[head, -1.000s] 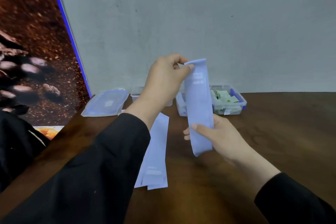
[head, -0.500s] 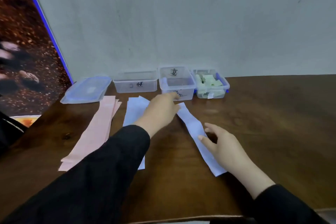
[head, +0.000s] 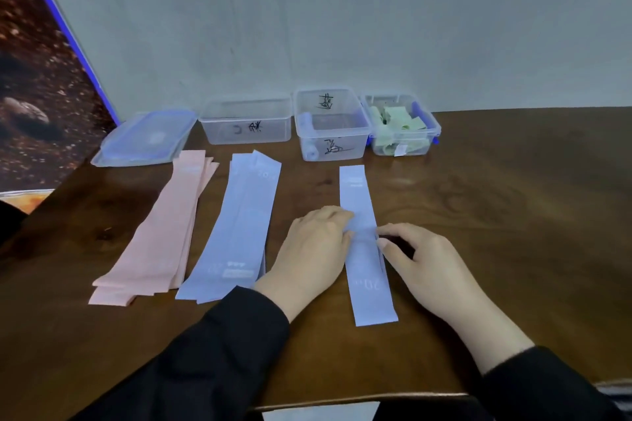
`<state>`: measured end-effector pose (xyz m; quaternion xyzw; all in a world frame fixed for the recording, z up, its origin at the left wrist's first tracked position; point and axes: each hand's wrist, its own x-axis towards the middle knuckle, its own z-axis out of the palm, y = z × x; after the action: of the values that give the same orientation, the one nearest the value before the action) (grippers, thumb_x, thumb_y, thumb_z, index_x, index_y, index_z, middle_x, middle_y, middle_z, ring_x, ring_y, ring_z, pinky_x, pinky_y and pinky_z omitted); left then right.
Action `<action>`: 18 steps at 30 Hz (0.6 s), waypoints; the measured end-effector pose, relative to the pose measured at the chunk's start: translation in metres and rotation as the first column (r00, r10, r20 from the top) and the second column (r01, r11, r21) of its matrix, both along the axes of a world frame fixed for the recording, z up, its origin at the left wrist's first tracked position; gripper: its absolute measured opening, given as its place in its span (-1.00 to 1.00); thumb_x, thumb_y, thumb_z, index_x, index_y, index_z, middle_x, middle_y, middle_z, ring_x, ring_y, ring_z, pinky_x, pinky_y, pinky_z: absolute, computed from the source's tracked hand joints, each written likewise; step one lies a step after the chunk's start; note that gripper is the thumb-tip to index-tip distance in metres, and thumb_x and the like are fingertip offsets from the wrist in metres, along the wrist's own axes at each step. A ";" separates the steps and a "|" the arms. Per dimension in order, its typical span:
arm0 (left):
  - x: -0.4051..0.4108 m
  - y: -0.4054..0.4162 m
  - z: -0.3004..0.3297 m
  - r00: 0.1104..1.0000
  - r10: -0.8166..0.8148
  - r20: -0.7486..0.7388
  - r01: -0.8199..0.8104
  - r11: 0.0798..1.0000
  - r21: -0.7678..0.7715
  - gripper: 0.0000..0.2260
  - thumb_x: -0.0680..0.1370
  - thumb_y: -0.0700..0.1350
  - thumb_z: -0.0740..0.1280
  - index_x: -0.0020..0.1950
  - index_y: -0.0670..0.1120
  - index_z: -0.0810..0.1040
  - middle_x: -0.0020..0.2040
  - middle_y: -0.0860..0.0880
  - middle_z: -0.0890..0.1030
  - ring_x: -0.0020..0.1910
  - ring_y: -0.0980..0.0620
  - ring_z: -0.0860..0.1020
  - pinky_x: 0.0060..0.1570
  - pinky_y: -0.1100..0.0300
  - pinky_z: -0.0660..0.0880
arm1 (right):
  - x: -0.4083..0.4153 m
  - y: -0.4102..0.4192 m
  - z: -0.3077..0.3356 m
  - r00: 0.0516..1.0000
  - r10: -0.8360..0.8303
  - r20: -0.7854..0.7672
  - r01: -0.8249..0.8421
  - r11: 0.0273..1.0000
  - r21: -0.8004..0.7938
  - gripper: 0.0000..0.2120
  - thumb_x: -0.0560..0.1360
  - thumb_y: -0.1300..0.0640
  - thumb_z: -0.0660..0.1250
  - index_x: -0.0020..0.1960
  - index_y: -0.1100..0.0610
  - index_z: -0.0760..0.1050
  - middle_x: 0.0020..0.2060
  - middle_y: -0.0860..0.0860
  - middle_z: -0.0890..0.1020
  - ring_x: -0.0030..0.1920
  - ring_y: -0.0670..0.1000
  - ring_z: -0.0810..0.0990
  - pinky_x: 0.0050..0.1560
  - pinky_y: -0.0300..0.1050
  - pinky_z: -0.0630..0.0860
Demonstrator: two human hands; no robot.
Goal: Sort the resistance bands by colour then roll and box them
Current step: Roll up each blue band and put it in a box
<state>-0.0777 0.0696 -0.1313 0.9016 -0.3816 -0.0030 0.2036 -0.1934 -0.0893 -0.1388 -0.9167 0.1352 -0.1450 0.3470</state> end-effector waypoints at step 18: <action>-0.036 0.047 -0.007 0.990 -0.138 0.009 0.138 0.989 -0.055 -0.63 0.67 0.11 0.17 0.49 0.14 0.40 0.54 0.20 0.29 0.49 0.22 0.21 0.42 0.32 -0.06 | -0.035 0.009 0.001 0.999 0.051 -0.018 -0.053 0.988 -0.143 -0.53 0.57 -0.21 0.14 0.37 -0.08 0.56 0.34 -0.25 0.56 0.38 -0.24 0.45 0.38 -0.16 0.45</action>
<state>-0.1142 0.1169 -0.1380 0.8671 -0.4435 -0.0043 0.2268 -0.2282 -0.0800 -0.1375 -0.9435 0.1029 -0.1385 0.2829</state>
